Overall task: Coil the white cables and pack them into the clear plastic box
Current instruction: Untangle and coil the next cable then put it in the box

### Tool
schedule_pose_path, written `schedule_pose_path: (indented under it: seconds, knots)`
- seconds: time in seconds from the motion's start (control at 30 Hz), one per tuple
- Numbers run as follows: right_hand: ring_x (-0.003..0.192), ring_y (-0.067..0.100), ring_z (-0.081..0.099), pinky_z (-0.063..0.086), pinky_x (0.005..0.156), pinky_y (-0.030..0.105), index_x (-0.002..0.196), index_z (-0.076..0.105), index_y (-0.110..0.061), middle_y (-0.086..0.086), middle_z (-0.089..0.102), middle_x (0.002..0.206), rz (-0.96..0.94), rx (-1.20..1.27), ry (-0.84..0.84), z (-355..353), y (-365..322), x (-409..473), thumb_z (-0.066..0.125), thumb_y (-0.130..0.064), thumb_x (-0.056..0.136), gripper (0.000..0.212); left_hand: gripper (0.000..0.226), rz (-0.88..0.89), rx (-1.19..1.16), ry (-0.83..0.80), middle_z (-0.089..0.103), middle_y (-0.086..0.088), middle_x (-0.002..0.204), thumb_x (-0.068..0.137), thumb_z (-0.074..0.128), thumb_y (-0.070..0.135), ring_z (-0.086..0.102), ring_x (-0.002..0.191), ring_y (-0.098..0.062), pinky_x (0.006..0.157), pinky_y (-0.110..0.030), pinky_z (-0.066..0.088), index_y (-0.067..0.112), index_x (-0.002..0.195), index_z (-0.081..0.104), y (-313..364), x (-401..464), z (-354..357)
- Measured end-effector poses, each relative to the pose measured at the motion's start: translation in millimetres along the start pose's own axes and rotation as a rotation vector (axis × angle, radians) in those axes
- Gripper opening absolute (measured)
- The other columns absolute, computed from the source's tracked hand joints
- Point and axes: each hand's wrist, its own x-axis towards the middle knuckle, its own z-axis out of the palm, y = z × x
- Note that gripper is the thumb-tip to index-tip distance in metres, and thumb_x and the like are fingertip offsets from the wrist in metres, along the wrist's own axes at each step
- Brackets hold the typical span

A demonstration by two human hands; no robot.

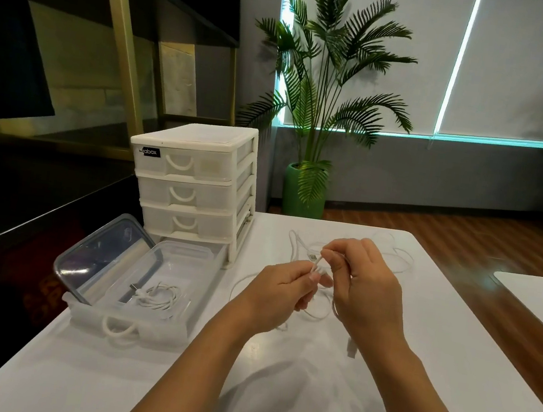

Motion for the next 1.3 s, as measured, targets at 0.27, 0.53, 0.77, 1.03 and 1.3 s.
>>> schedule_pose_path:
  seconds: [0.27, 0.53, 0.77, 1.03, 1.3]
  knots:
    - [0.072, 0.023, 0.057, 0.051, 0.057, 0.031, 0.088, 0.071, -0.006, 0.011, 0.064, 0.08, 0.051, 0.015, 0.036, 1.2, 3.1, 0.9, 0.054, -0.022, 0.084, 0.024, 0.031, -0.001, -0.248, -0.079, 0.052, 0.006, 0.063, 0.1, 0.036, 0.02, 0.047, 0.058, -0.005, 0.059, -0.012, 0.041, 0.018, 0.086, 0.064, 0.4, -2.2, -7.1]
    - [0.072, 0.02, 0.053, 0.048, 0.062, 0.031, 0.083, 0.07, -0.008, 0.01, 0.063, 0.078, 0.071, 0.005, -0.052, 2.0, 1.0, 0.1, 0.054, -0.02, 0.083, 0.02, 0.032, -0.05, -0.548, -0.106, 0.052, 0.002, 0.061, 0.099, 0.036, 0.019, 0.044, 0.059, -0.011, 0.062, -0.023, 0.039, 0.005, 0.088, 0.063, -1.5, -1.8, -10.7]
    - [0.085, 0.013, 0.049, 0.046, 0.081, 0.029, 0.102, 0.065, -0.007, 0.005, 0.064, 0.096, 0.179, 0.086, -0.257, -3.6, -9.4, 1.2, 0.052, -0.01, 0.092, 0.017, 0.037, -0.066, -0.76, -0.09, 0.05, 0.002, 0.059, 0.1, 0.032, 0.016, 0.044, 0.056, -0.011, 0.056, -0.02, 0.042, 0.009, 0.08, 0.062, -3.6, -0.6, -12.1]
    - [0.073, 0.002, 0.053, 0.042, 0.066, 0.005, 0.093, 0.06, -0.021, -0.015, 0.057, 0.081, 0.258, 0.199, -0.265, -8.6, -14.4, 0.8, 0.057, -0.01, 0.09, 0.012, 0.036, -0.092, -0.8, -0.069, 0.049, 0.002, 0.058, 0.1, 0.03, 0.015, 0.047, 0.057, -0.012, 0.058, -0.02, 0.046, 0.009, 0.079, 0.059, -4.7, 0.2, -12.3]
    - [0.084, 0.002, 0.061, 0.046, 0.073, 0.016, 0.08, 0.062, -0.038, -0.018, 0.065, 0.082, 0.448, 0.463, -0.353, -9.2, -15.9, 2.4, 0.057, -0.021, 0.088, 0.02, 0.036, -0.084, -0.854, -0.04, 0.049, 0.0, 0.059, 0.1, 0.029, 0.014, 0.048, 0.061, -0.014, 0.062, -0.022, 0.048, 0.005, 0.079, 0.057, -2.9, 0.2, -11.7]
